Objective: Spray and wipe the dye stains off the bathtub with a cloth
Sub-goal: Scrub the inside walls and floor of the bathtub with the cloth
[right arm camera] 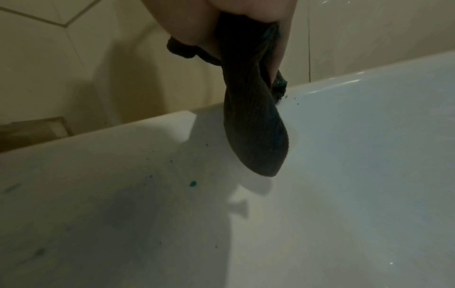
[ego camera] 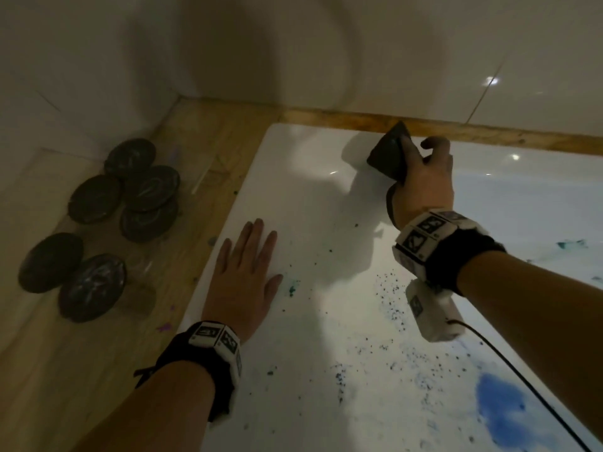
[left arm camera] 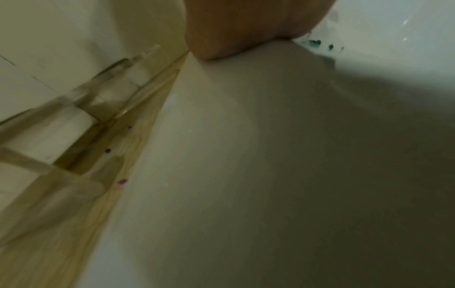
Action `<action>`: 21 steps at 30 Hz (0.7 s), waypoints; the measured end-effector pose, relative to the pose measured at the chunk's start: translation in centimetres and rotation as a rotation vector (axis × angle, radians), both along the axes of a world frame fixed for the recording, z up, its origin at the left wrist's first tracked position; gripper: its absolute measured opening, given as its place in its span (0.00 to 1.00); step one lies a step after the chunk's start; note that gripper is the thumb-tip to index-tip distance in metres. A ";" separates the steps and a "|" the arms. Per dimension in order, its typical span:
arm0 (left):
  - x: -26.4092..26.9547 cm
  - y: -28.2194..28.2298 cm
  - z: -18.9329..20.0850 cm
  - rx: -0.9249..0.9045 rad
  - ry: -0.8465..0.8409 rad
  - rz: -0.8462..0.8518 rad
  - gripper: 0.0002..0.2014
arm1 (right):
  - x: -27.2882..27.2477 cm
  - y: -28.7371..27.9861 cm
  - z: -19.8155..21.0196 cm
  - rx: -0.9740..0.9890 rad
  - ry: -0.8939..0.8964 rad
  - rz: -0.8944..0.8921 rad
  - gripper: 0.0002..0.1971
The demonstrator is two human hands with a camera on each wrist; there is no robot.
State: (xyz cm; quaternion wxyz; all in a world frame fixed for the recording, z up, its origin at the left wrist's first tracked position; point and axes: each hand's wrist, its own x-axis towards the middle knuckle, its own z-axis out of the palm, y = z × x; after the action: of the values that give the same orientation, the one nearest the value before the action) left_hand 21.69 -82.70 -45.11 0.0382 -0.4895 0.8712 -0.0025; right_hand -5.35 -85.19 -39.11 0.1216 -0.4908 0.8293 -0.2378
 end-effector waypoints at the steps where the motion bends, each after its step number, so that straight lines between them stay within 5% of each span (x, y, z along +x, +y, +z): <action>1: 0.1 0.1 -0.1 -0.004 0.003 0.004 0.31 | 0.2 -0.4 -0.3 0.011 -0.012 0.004 0.33; 11: -0.3 -0.4 0.2 -0.086 0.107 0.000 0.29 | 2.8 -3.1 -3.2 0.057 0.099 0.209 0.34; 21: -0.3 -0.3 -0.3 -0.105 0.066 0.007 0.29 | 6.6 3.6 -8.3 0.098 0.057 0.530 0.29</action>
State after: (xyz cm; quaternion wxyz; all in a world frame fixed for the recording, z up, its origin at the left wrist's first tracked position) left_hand 21.41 -82.95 -45.40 -0.0163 -0.4935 0.8690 -0.0319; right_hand 1.28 -81.55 -47.44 0.1798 -0.6908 0.6855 -0.1434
